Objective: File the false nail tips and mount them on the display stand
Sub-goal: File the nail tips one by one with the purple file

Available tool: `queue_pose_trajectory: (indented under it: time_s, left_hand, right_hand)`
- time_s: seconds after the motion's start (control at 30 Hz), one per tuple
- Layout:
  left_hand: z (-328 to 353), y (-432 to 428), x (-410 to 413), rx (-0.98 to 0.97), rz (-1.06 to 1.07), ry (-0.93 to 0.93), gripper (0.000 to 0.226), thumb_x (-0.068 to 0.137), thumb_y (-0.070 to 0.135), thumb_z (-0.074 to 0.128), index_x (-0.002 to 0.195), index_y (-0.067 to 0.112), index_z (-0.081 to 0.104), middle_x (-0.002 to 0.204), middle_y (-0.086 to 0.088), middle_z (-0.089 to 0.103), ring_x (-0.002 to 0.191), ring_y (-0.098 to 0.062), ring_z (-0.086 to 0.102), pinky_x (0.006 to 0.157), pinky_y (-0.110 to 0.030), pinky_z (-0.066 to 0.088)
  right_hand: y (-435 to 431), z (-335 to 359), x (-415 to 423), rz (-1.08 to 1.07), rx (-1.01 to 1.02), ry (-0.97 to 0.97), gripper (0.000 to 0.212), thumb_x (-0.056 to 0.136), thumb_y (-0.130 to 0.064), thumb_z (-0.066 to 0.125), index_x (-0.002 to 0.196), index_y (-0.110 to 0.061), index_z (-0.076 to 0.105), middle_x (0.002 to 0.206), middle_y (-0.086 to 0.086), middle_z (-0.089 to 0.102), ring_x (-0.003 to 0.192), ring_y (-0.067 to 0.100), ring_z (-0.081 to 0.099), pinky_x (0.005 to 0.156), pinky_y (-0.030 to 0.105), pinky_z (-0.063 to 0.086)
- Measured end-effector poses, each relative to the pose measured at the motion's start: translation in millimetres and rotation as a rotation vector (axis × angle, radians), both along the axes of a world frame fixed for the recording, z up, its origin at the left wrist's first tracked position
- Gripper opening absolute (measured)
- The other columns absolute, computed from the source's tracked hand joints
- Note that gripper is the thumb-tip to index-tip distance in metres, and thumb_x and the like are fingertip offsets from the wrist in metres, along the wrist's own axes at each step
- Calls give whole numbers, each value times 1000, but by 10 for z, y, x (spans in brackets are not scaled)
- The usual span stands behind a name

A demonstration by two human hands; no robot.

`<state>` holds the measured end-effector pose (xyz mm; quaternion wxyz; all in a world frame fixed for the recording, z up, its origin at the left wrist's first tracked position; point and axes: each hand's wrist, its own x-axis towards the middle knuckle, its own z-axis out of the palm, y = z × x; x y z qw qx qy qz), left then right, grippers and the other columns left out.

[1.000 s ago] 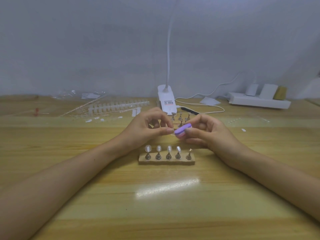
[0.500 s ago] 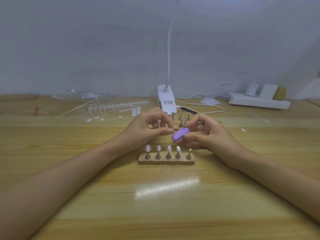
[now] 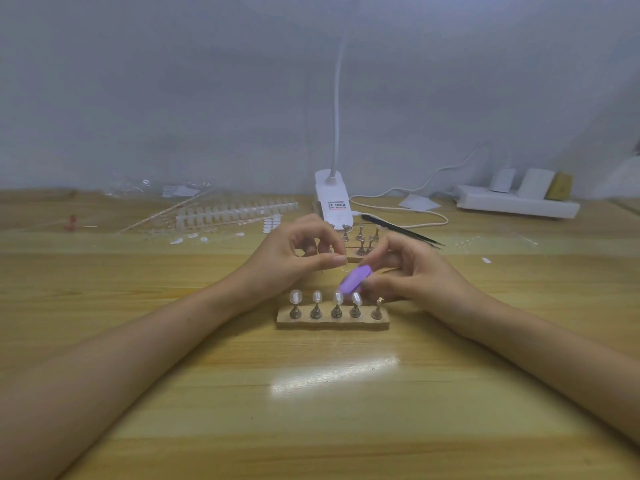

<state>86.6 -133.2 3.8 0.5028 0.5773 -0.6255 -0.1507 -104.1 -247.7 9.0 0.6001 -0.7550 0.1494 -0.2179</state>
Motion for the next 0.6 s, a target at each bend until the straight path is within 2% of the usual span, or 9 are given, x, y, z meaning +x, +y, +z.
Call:
queue_pose_trajectory:
  time_s: [0.07,0.13,0.2,0.3,0.43,0.53,0.6]
  left_hand:
    - [1,6,-6,-1,-5,-5,11,77,41,73,80,30,71,89,-4,59,79,-29,52,78,-29,45]
    - [-1,13,-16,19,-34,-18,12,76,42,73,80,31,71,89,0,58,76,-20,52,77,-26,46]
    - [0,13,-18,28,-38,-26,10,76,42,75,79,33,71,88,4,57,74,-10,51,76,-22,46]
    - [5,9,-6,8,-2,-32,6,78,32,76,78,30,70,88,0,58,74,-13,51,74,-22,44]
    - [9,14,-12,14,11,-12,5,79,30,74,79,26,71,90,-6,59,78,-27,53,78,-28,47]
    - [16,15,-12,2,5,-19,4,80,28,74,80,25,71,89,-7,59,76,-23,53,78,-30,46]
    - [15,13,-18,12,-7,-29,5,79,30,75,80,26,71,88,-6,58,76,-23,53,78,-29,46]
  right_hand:
    - [14,-10,10,13,-18,16,19,87,-1,71,95,-7,55,102,14,75,85,26,75,71,30,61]
    - [-10,-5,1,-82,83,-68,18,88,-3,69,97,-6,54,107,19,73,93,30,74,73,31,61]
    - [-17,3,-6,-100,105,-84,17,88,-1,68,97,-6,53,107,21,72,93,30,74,73,30,61]
    - [32,-13,2,18,12,-14,19,89,-1,69,97,-5,53,102,13,75,87,27,75,70,31,61]
    - [-2,10,-9,-93,120,-110,17,89,-1,67,98,-4,53,103,15,74,91,28,75,69,26,59]
    - [17,-3,2,16,34,-13,17,89,1,67,97,-5,53,103,14,75,88,30,75,70,30,61]
    - [16,-10,7,-19,57,-51,18,89,0,68,97,-4,53,102,14,75,88,29,75,72,33,62]
